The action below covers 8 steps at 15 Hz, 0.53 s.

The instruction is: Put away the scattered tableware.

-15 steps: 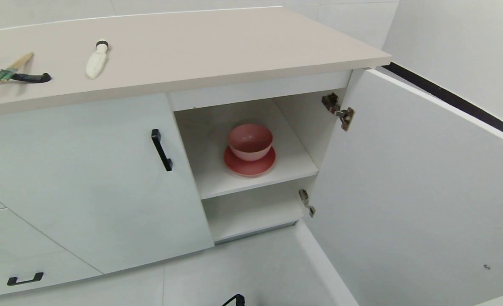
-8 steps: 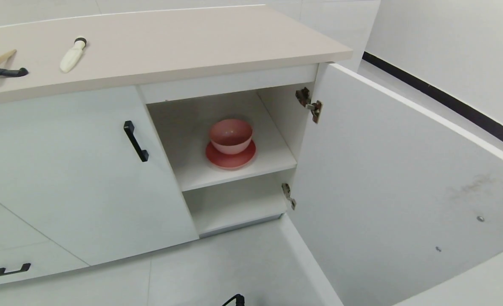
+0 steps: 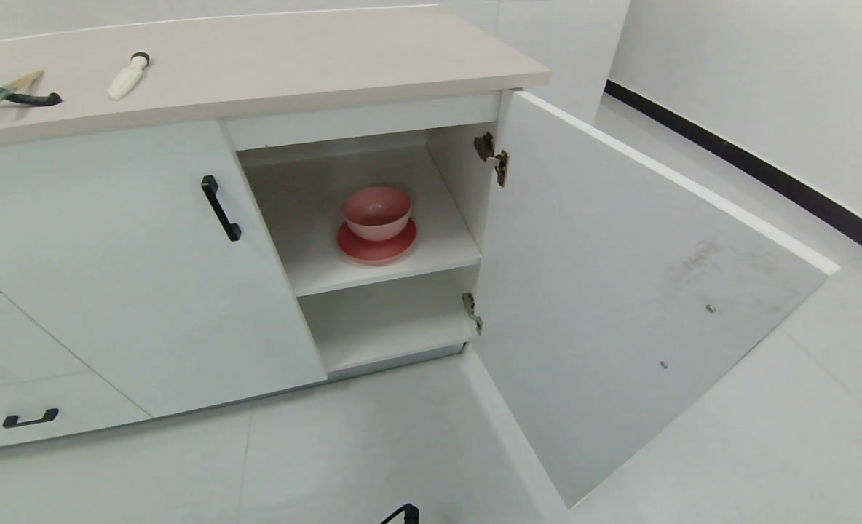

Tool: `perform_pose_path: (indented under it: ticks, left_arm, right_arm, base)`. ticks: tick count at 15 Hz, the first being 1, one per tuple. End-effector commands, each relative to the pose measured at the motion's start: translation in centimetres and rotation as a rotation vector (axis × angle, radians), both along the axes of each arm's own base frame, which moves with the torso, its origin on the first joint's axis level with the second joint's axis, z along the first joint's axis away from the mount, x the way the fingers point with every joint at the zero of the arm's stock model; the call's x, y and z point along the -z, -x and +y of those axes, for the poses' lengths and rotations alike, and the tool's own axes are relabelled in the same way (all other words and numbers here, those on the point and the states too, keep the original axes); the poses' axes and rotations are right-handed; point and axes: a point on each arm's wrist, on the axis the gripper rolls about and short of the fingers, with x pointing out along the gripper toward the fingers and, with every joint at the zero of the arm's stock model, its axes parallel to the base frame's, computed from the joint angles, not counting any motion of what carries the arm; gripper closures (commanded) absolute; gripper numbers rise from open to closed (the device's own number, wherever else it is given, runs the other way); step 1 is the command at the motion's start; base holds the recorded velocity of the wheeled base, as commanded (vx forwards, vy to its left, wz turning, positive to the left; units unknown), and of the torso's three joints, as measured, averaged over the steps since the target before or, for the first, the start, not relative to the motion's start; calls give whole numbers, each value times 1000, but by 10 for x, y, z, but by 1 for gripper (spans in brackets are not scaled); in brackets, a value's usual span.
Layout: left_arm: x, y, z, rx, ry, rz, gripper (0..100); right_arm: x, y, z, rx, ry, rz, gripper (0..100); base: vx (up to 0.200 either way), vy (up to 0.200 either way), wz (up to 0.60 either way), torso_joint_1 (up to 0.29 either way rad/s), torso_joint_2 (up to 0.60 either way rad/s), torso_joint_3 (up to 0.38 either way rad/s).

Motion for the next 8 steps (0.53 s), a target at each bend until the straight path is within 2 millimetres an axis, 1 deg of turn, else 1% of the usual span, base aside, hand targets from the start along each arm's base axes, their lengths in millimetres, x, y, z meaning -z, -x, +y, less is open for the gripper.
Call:
perform_pose_path:
  ticks: [1,6,7,8]
  left_arm:
    - [0,0,0,-1,3,1,0]
    - [0,0,0,-1,4,1,0]
    - [0,0,0,-1,4,1,0]
    - [0,0,0,-1,3,1,0]
  right_arm:
    - [0,0,0,-1,0,1,0]
    - [0,0,0,-1,2,1,0]
    - [0,0,0,20,2,1,0]
    - [0,0,-1,31,2,2,0]
  base:
    - [0,0,0,0,0,0]
    - [0,0,0,0,0,0]
    - [0,0,0,0,0,0]
    - [0,0,600,-12,2,-7]
